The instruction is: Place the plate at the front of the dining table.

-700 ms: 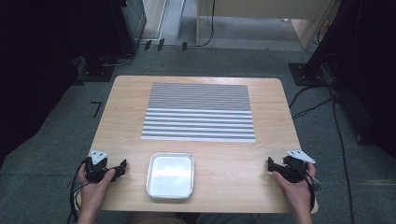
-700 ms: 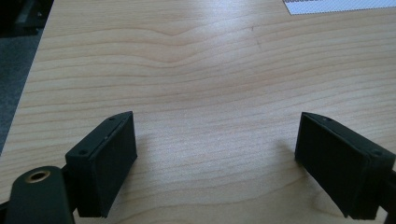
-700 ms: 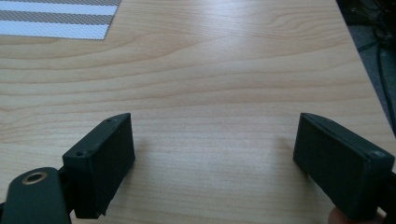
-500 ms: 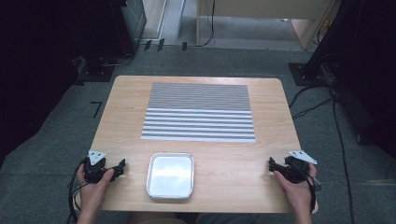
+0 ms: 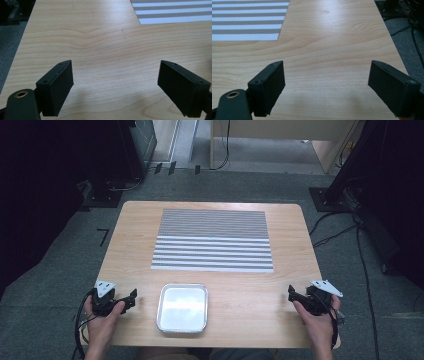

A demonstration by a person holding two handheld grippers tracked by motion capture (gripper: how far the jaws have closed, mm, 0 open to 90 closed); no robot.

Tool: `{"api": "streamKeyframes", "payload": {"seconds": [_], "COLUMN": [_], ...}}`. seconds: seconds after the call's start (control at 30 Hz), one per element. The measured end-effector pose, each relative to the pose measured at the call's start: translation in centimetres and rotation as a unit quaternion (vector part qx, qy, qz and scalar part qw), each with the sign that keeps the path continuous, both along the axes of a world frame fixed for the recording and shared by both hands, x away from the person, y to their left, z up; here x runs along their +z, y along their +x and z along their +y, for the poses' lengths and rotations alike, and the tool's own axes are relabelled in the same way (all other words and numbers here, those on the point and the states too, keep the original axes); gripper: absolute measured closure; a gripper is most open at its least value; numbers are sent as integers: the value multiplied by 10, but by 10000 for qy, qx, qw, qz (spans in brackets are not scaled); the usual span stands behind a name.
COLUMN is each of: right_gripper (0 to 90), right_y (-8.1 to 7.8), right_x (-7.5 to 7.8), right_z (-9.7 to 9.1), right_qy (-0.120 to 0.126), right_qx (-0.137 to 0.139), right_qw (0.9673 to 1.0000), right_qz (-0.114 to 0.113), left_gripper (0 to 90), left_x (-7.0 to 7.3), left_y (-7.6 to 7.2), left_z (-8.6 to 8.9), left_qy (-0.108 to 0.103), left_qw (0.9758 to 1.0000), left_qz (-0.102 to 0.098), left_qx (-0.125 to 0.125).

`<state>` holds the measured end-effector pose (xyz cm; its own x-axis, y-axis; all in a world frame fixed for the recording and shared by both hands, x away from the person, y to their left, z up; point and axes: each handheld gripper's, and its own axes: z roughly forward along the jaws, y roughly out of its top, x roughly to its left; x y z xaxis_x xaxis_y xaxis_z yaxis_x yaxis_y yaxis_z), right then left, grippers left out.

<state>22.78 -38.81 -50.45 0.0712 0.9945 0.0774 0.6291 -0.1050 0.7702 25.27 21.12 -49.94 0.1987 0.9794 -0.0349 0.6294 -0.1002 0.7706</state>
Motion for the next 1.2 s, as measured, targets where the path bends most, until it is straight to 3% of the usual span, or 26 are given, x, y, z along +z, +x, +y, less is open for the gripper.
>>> {"api": "streamKeyframes", "payload": {"seconds": [0.4,0.63,0.8,1.2], "right_gripper": [156,164,173,214], "right_y": [2,2,2,-2], "right_x": [12,19,22,28], "right_z": [18,33,44,68], "right_qy": [75,128,119,95], "right_qx": [108,156,225,441], "right_qw": [9999,9997,9996,9988], "right_qz": [-77,-129,-115,-169], "left_gripper": [132,132,133,138], "left_x": [13,17,22,25], "left_y": [-8,-11,-13,-19], "left_z": [-11,-18,-23,-39], "left_qy": [-358,-431,-722,-768], "left_qw": [9991,9985,9965,9959], "left_qz": [-221,-291,-360,-312], "left_qx": [-75,-148,-220,-349]}}
